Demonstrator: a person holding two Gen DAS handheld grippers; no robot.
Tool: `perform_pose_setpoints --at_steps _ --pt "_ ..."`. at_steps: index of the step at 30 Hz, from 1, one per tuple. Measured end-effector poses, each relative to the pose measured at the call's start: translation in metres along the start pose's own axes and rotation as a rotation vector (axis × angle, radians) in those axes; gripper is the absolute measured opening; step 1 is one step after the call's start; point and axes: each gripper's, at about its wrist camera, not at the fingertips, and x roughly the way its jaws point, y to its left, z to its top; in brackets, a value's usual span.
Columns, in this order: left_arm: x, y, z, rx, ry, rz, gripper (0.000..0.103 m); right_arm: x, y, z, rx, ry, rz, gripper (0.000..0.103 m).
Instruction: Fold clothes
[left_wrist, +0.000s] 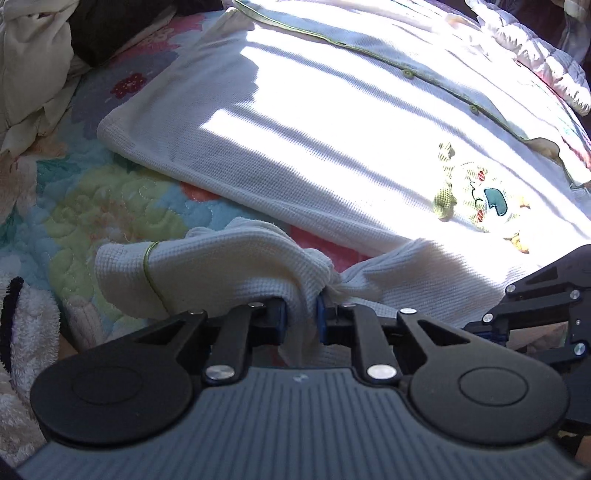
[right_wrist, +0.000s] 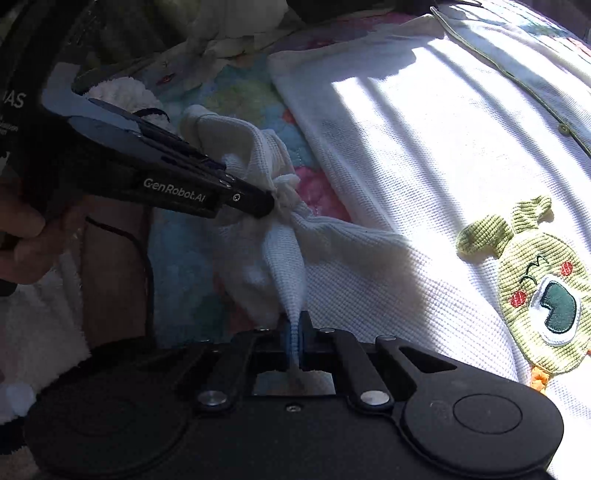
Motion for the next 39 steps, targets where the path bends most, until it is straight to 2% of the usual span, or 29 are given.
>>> perform_pose_setpoints --at_steps 5,8,10,14,17,22,24,30,31,32,34,39 --pt "-0.015 -0.004 0.019 0.002 -0.053 -0.052 0.014 -0.033 -0.024 -0.007 0.141 -0.149 0.021 0.005" --pt "-0.022 -0.017 0.037 0.081 -0.078 -0.039 0.013 -0.051 -0.034 -0.008 0.222 -0.275 0.013 0.005" --pt "-0.022 -0.024 0.051 0.111 -0.094 -0.064 0.013 -0.063 -0.043 -0.011 0.261 -0.340 -0.001 0.005" --pt "-0.027 -0.055 0.080 0.206 -0.164 -0.100 0.013 -0.082 -0.064 -0.012 0.312 -0.425 -0.071 0.005" --pt "-0.027 -0.084 0.104 0.276 -0.227 -0.124 0.013 -0.085 -0.081 0.004 0.335 -0.486 -0.128 0.005" --pt "-0.020 -0.116 0.140 0.292 -0.271 -0.202 0.014 -0.119 -0.121 -0.007 0.407 -0.564 -0.228 0.005" --pt "-0.014 -0.126 0.148 0.296 -0.290 -0.224 0.016 -0.127 -0.134 -0.012 0.436 -0.582 -0.256 0.005" --pt "0.011 -0.140 0.154 0.268 -0.240 -0.238 0.025 -0.134 -0.159 -0.020 0.471 -0.589 -0.377 0.005" --pt "0.012 -0.140 0.151 0.270 -0.240 -0.226 0.029 -0.136 -0.163 -0.022 0.479 -0.599 -0.377 0.005" --pt "0.013 -0.141 0.148 0.275 -0.247 -0.210 0.038 -0.138 -0.166 -0.024 0.482 -0.607 -0.386 0.005" --pt "0.016 -0.140 0.142 0.286 -0.240 -0.190 0.046 -0.143 -0.172 -0.026 0.484 -0.608 -0.442 0.005" --pt "0.032 -0.138 0.129 0.309 -0.150 -0.198 0.046 -0.142 -0.197 -0.032 0.495 -0.574 -0.560 0.005"
